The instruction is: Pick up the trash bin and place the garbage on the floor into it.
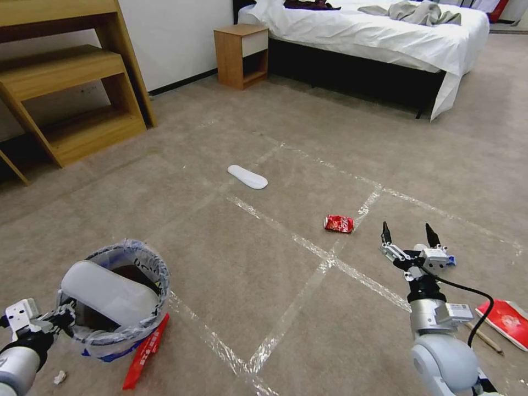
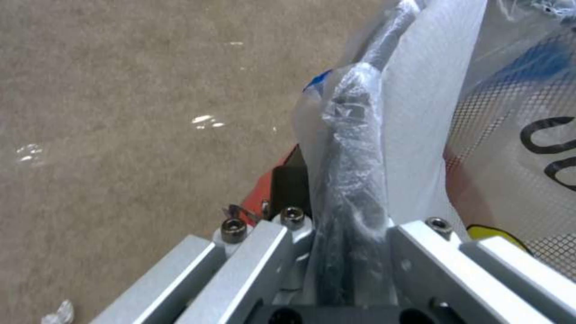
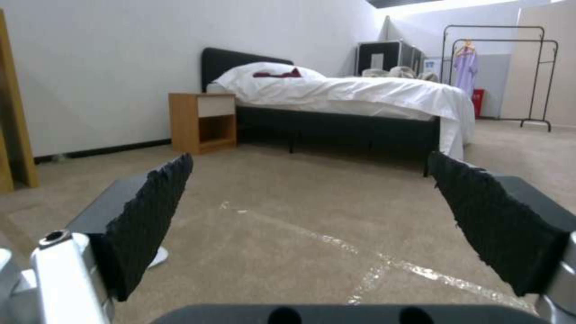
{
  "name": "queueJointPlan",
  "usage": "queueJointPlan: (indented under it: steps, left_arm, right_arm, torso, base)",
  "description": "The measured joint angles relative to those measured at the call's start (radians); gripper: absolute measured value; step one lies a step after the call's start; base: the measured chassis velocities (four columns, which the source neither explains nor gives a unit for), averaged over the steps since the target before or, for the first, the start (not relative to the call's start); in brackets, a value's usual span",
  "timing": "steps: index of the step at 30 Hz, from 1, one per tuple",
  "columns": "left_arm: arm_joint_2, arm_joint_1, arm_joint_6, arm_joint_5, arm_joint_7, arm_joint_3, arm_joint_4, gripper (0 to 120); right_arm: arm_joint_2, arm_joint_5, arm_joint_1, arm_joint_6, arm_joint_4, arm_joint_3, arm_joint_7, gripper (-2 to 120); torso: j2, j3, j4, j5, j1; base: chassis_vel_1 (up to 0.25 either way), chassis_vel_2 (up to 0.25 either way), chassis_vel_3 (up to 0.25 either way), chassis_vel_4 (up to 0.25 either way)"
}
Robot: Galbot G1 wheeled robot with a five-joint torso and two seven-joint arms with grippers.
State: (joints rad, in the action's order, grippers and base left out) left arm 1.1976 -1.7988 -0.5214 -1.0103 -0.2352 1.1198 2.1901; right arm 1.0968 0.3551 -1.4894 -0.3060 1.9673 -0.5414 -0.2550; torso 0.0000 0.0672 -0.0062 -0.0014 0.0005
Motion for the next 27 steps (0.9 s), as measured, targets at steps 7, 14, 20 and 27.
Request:
queueJointPlan:
  steps: [7,14,20,27]
  left_arm:
    - [0.008,-0.004,0.007,0.006,0.002,0.000,0.005,1]
    - [0.012,-0.006,0.007,0.010,0.004,-0.001,0.008,1]
    - [0.011,-0.010,0.007,0.009,0.004,0.003,0.009,1]
    - [0.009,-0.010,0.007,0.008,0.004,0.005,0.009,1]
  right_arm:
    - [0.001,-0.003,-0.007,0.000,0.008,-0.001,0.002,99]
    - [0.001,-0.003,-0.012,0.001,0.010,-0.001,0.002,99]
    - [0.002,-0.003,-0.014,0.003,0.011,0.001,0.002,99]
    - [0.002,-0.001,-0.011,0.006,0.007,0.002,0.002,99]
  torso:
    - [0.000,0.000,-0.0001,0.0000,0.000]
    - [0.000,0.000,-0.0001,0.0001,0.000]
    - [0.000,0.000,-0.0001,0.0000,0.000]
    - [0.000,0.000,0.0000,0.0000,0.000]
  base:
    - [-0.096,0.084,0.100,-0.094]
    - [-0.089,0.092,0.095,-0.084]
    - [-0.080,0.085,0.085,-0.089]
    - [-0.086,0.087,0.087,-0.093]
